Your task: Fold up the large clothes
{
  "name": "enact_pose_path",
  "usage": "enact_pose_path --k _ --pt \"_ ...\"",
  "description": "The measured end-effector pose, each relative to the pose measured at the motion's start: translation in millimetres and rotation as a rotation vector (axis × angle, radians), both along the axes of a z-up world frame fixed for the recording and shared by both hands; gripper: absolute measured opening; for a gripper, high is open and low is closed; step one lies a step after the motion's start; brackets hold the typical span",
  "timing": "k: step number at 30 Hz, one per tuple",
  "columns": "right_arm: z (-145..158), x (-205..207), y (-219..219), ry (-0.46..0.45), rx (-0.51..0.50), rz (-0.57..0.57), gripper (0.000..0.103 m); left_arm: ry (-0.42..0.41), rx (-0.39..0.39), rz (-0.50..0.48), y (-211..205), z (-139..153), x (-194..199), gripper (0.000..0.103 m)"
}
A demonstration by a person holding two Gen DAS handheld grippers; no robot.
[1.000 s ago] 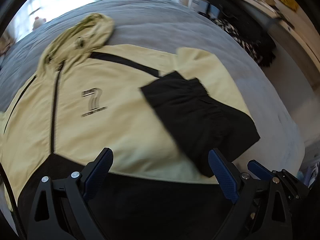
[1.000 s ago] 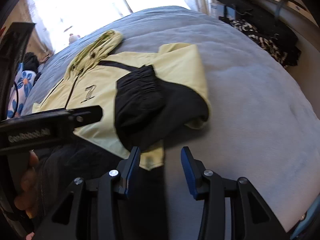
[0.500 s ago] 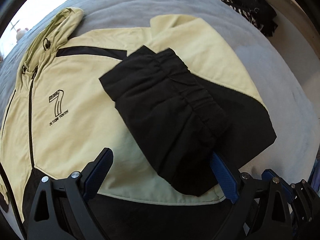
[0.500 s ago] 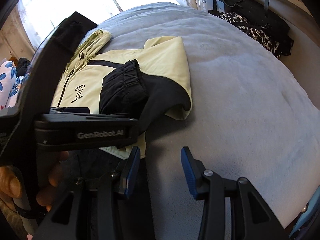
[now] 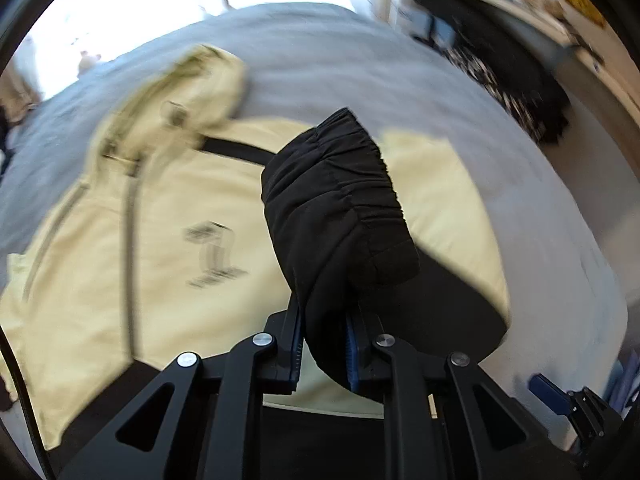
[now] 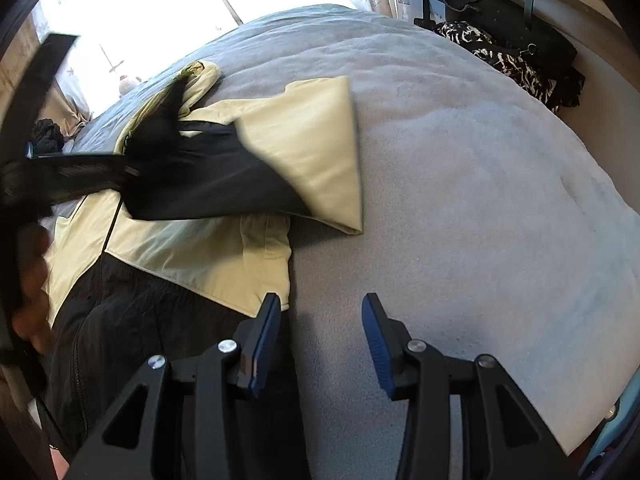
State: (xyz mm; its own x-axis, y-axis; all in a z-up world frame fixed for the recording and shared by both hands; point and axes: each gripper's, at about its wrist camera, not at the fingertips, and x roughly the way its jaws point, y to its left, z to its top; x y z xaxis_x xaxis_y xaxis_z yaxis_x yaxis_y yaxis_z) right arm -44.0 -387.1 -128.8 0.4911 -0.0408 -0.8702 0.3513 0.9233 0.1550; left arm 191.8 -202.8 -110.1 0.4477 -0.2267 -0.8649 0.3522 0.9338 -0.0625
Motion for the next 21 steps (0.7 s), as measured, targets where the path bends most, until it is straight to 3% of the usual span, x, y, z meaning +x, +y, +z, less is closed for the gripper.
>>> enact_pose_path --k 3,10,15,21 --pt "0 1 2 -0.001 0.007 0.009 0.043 -0.014 -0.017 0.070 45 6 10 0.018" --pt "4 4 12 -0.003 0.006 0.035 0.043 0.181 -0.136 0.186 132 -36 37 0.044" --pt "5 5 17 0.001 -0.001 0.039 0.043 0.296 -0.307 0.237 173 -63 50 0.049" --pt "3 6 23 0.018 -0.011 0.048 0.043 0.346 -0.420 0.267 189 -86 64 0.049"
